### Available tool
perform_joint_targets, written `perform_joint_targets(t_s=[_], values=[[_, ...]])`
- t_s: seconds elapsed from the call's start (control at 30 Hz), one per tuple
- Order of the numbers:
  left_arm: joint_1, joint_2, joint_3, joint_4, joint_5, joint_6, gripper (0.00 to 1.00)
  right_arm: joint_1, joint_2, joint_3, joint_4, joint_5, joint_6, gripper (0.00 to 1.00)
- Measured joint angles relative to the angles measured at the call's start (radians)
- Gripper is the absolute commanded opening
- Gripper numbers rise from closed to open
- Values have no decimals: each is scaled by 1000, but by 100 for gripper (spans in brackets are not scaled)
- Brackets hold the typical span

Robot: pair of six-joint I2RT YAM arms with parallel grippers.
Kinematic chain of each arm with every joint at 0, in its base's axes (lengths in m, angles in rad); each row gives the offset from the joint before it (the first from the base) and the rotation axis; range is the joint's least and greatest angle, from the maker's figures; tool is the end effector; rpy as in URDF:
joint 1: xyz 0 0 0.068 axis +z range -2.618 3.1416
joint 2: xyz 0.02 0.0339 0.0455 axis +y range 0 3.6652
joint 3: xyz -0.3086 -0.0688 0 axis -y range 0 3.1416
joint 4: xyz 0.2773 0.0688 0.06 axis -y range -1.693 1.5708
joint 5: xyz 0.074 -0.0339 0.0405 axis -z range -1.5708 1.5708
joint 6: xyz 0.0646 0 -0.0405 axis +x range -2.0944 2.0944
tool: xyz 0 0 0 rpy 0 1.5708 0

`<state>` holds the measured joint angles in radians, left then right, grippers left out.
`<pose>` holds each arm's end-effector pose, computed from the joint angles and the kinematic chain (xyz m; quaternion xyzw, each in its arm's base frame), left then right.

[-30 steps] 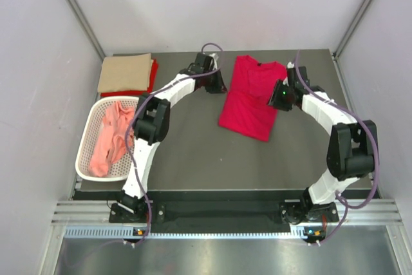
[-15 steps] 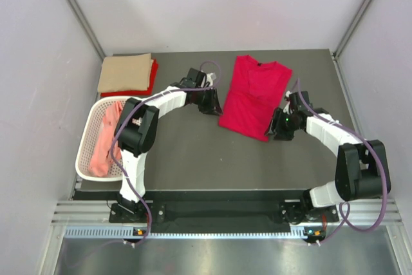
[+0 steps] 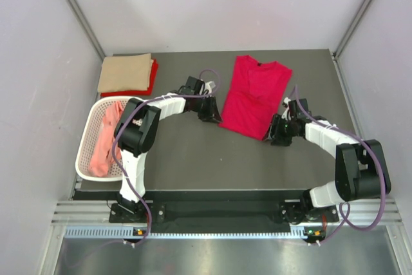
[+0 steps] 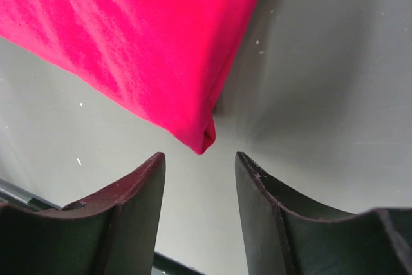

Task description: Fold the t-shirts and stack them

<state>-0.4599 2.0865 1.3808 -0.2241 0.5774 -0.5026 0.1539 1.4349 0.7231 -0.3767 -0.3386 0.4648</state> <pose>0.4313 -0.2530 0.1451 0.0703 0.9115 -0.3793 0.1426 0.2832 0.0656 0.1640 0.1084 0.9519 0.2275 0.1744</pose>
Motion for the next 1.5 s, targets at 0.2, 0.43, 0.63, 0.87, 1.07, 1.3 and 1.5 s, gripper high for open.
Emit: perform_joint_targets(t_s=[0.2,0.43,0.63,0.87,1.07,1.3,1.5], values=[[0,0,-16,8,2,-5,0,0,0,-26,55,-5,3,13],[0,-24,-95,53,13,-27,0,0,-16,-63,71,5,10,0],[-19,-147,-272,72,2,-53,0,1,-109,-145,42,14,45,0],[-69,-277,-460,106,-3,-95,0,20,-248,-250,-22,32,91,2],[-142,-386,-573,113,-80,-140,20,40,-356,-278,-130,66,109,33],[-166,-462,-560,-50,-242,-183,22,40,-417,-188,-237,102,103,35],[-163,-466,-409,-88,-308,-181,24,40,-218,56,-200,90,60,26]])
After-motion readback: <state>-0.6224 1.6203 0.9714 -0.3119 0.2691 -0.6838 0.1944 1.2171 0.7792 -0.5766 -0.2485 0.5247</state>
